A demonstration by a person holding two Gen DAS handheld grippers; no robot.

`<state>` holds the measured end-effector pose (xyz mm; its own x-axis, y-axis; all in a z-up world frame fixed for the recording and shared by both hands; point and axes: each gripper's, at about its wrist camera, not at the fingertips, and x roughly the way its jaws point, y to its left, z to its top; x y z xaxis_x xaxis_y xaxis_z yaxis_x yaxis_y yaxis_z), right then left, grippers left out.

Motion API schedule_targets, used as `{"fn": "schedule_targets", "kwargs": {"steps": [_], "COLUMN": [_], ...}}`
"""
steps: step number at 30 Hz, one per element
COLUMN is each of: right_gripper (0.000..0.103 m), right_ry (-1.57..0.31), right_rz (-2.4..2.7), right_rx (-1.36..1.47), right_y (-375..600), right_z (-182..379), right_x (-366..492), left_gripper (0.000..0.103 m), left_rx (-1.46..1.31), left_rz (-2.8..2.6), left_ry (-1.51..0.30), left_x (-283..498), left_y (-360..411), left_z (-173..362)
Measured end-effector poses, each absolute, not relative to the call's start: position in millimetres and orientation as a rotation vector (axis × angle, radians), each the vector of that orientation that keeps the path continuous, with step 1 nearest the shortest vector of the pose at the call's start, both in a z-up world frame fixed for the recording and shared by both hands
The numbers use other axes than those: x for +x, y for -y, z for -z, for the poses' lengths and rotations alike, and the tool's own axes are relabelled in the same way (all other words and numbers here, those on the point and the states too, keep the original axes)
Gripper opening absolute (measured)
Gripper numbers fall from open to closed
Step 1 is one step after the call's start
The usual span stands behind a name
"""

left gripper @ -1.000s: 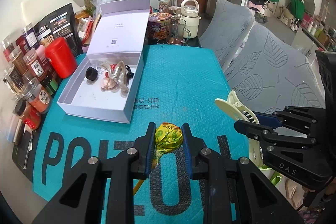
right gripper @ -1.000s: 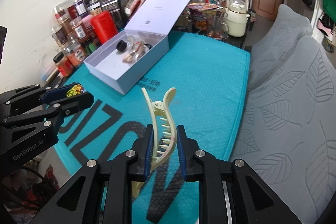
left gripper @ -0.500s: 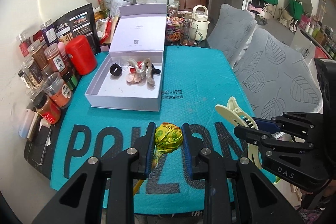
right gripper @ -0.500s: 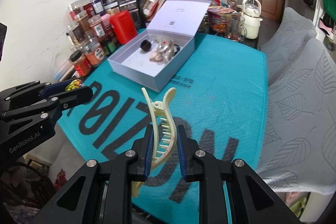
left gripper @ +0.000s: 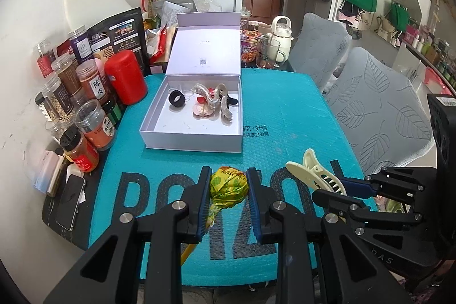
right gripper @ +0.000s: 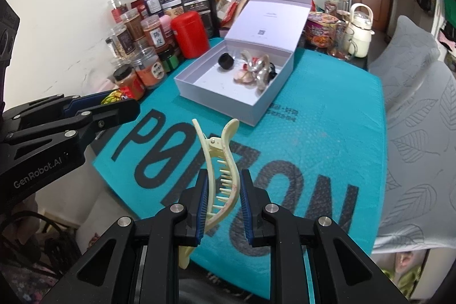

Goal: Organize rigid objects
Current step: 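Lift and carry the banana clip and lollipop with both tools to the white box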

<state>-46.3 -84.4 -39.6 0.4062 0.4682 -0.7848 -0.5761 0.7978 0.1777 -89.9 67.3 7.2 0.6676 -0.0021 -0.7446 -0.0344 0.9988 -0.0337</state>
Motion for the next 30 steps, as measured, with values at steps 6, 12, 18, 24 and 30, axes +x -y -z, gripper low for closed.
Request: {"fn": "schedule_targets", "kwargs": {"steps": [6, 12, 18, 24, 30], "right_gripper": [0.021, 0.021, 0.021, 0.021, 0.021], "right_ry": [-0.937, -0.932, -0.925, -0.918, -0.916], "right_rz": [-0.685, -0.701, -0.708, -0.715, -0.706], "right_rx": [-0.149, -0.161, -0.179, -0.189, -0.191], "right_y": [59.3, 35.7, 16.6, 1.4, -11.4], "right_z": [38.2, 38.0, 36.4, 34.0, 33.8], "right_x": [-40.5, -27.4, -10.5, 9.7, 34.0], "left_gripper": [0.024, 0.024, 0.024, 0.024, 0.024], "left_rx": [-0.060, -0.073, -0.075, -0.081, -0.081], "left_rz": [-0.034, -0.047, -0.052, -0.054, -0.048], "left_ry": [-0.829, -0.826, -0.822, -0.818, -0.819], "left_x": [-84.5, -72.7, -57.4, -36.5, -10.1], "left_y": [-89.5, -111.5, -131.1, -149.2, -164.8], "left_z": [-9.1, -8.3, -7.2, -7.4, -5.0]}}
